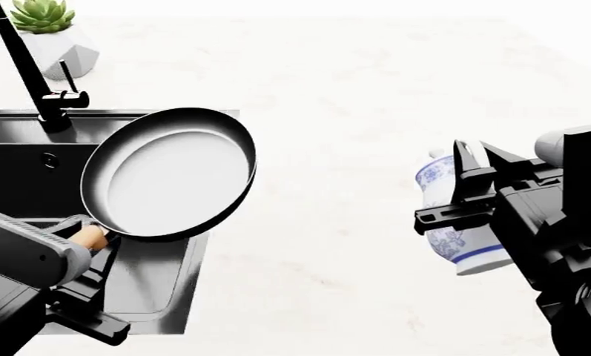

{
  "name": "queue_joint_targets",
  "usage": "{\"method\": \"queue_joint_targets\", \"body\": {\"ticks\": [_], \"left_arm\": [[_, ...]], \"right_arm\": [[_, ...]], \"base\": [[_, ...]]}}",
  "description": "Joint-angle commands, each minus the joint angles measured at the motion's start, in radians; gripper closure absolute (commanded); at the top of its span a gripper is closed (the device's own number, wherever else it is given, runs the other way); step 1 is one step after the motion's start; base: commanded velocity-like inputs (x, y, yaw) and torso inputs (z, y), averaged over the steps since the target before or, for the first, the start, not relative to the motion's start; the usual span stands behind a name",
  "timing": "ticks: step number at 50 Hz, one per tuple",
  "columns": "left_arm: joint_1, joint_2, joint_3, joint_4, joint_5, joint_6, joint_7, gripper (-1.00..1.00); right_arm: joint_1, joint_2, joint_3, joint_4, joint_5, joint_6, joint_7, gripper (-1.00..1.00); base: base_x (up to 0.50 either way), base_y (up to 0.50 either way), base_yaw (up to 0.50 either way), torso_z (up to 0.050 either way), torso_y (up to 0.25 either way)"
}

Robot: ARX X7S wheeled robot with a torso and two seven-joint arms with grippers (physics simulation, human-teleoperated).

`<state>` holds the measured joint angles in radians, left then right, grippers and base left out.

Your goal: Pick the teapot and pot and place them in the sink. Then turn on the water.

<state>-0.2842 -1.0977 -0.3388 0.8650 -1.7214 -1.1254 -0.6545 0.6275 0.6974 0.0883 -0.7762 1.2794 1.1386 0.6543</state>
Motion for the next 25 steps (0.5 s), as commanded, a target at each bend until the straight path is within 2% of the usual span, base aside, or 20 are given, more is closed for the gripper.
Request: {"method": "queue_joint_targets", "body": {"ticks": [1,25], "left_arm": [[-0.056,-0.002,-0.063,-0.002,0.083,-0.007,0.180,1.00],[-0.055,-0.006,-0.056,-0.002,0.087,-0.005,0.187,1.00]], "right_arm": [[0.008,0.001,0.009,-0.002,-0.023,-0.007,0.002,1.00],[-0.002,0.010,0.005,-0.005,-0.024,-0.023,0.000,1.00]], "base": [[0.00,0.50,0.00,0.000,0.000],[0.00,0.50,0.00,0.001,0.003]]}}
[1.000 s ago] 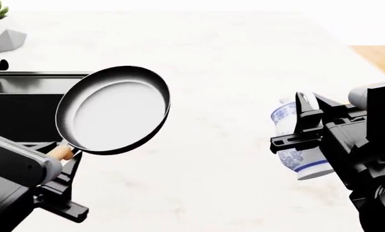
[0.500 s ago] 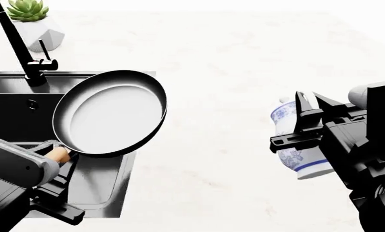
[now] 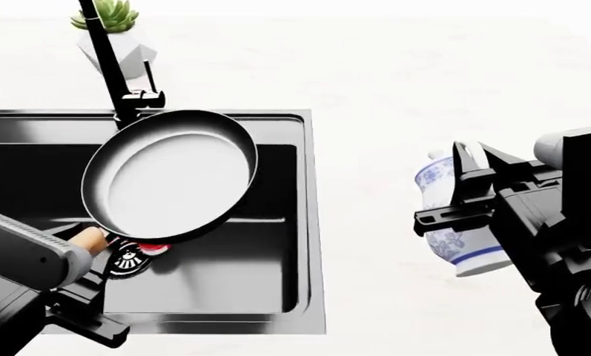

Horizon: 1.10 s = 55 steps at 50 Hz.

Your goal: Pick the teapot and pot and place them in the sink. Then turn on the water.

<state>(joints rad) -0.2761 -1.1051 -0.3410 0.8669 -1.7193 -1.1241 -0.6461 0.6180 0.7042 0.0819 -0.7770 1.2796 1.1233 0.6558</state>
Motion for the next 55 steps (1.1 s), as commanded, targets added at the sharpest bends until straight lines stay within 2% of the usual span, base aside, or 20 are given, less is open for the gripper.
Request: {"method": "queue_joint_targets", "body": {"ticks": [1,27,38,44,55], "left_arm": [[-0.064,0.001,-0.052,-0.005,0.086,-0.006,0.178,1.00],[-0.070,-0.004,-0.039,-0.011,0.090,0.003,0.177,1.00],[-0.042,-0.002,-0.071,-0.008,0.100,0.001,0.187,1.00],[-0.083,0.002,-0.016,-0.014,0.106,0.011,0.182,1.00],[-0.109,-0.002,0.012,-0.024,0.110,0.016,0.183,1.00]], "right_arm": [[0.006,0.004,0.011,-0.004,-0.026,-0.009,-0.002,1.00],[0.012,0.008,0.003,0.002,-0.016,-0.019,0.004,1.00],[0.011,0.012,0.001,0.000,-0.014,-0.023,0.007,1.00],[0.013,0.012,-0.003,-0.001,-0.010,-0.024,0.011,1.00],[0.007,0.019,0.001,0.001,-0.010,-0.032,0.009,1.00]], "base": [[0.00,0.50,0.00,0.010,0.010],[0.00,0.50,0.00,0.001,0.003],[0.00,0.50,0.00,0.002,0.003],[0.00,0.50,0.00,0.002,0.003],[0.00,0.50,0.00,0.001,0.004]]}}
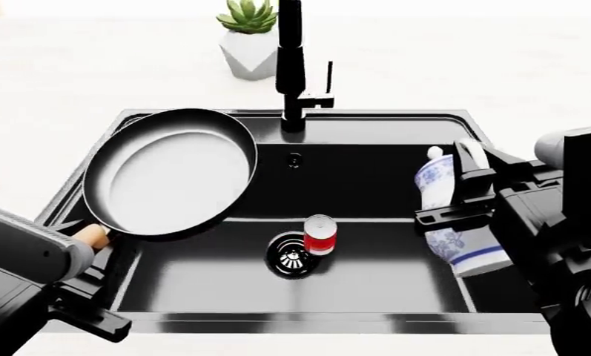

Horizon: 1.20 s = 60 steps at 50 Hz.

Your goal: Pick the teapot and pot and place them in the sink. Then turn on the water.

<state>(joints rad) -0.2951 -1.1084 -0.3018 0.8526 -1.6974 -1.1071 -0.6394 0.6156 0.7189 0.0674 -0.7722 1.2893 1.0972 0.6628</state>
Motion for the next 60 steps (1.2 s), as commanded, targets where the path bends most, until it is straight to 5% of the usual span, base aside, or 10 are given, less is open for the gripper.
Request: {"method": "queue_joint_targets", "body": {"ticks": [1,14,36,60], "left_arm": [[-0.092,0.002,-0.025,-0.011,0.089,0.000,0.177,1.00],[-0.168,-0.015,0.041,-0.028,0.073,0.005,0.164,1.00],[-0.594,-0.022,0.319,-0.156,0.031,-0.068,0.141,1.00],[-1.045,0.074,0.552,-0.340,0.090,-0.276,0.202,1.00]], "right_arm": [[0.009,0.004,0.015,-0.003,-0.020,-0.006,0.002,1.00],[0.033,0.012,0.025,0.022,0.009,-0.004,0.021,1.00],[0.324,0.094,-0.021,0.145,0.181,0.125,0.164,1.00],[0.578,0.158,-0.112,0.287,0.262,0.236,0.232,1.00]], "base": [[0.00,0.50,0.00,0.010,0.000],[0.00,0.29,0.00,0.002,0.003],[0.00,0.00,0.00,0.001,0.004],[0.00,0.00,0.00,0.001,0.004]]}}
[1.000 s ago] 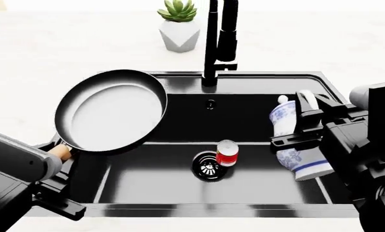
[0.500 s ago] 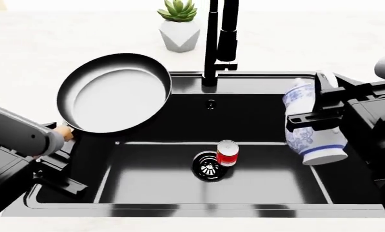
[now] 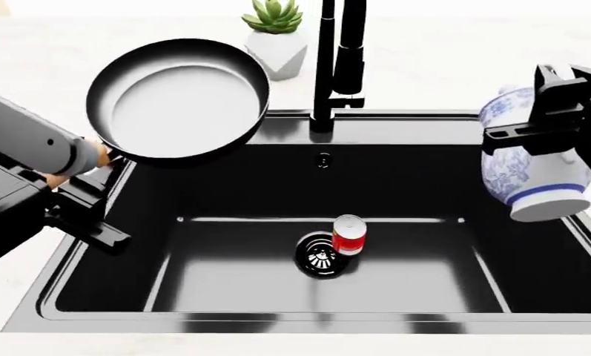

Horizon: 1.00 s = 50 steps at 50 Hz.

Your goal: Pick the teapot and pot and place them in the sink. Then turn on the water.

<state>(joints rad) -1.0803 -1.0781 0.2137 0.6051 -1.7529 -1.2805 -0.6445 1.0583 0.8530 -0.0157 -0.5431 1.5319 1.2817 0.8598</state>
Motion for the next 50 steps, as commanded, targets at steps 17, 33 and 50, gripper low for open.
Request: {"method": "queue_joint_targets", "body": {"ticks": [17,33,50], "left_arm": [[-0.487,0.108,0.138,-0.194,0.213,-0.187,0.259,1.00],[-0.640,0.173,0.233,-0.257,0.270,-0.213,0.320,1.00],[-0.647,0.165,0.265,-0.258,0.270,-0.185,0.327,1.00]], "right_arm": [[0.376,0.015,-0.126,0.153,0.059,0.125,0.068,1.00],[0.475,0.014,-0.181,0.193,0.066,0.147,0.065,1.00],[0.477,0.023,-0.199,0.189,0.062,0.125,0.057,1.00]], "base": [[0.00,0.00,0.00,0.002,0.004],[0.06,0.00,0.00,0.001,0.004],[0.25,0.00,0.00,0.001,0.004]]}}
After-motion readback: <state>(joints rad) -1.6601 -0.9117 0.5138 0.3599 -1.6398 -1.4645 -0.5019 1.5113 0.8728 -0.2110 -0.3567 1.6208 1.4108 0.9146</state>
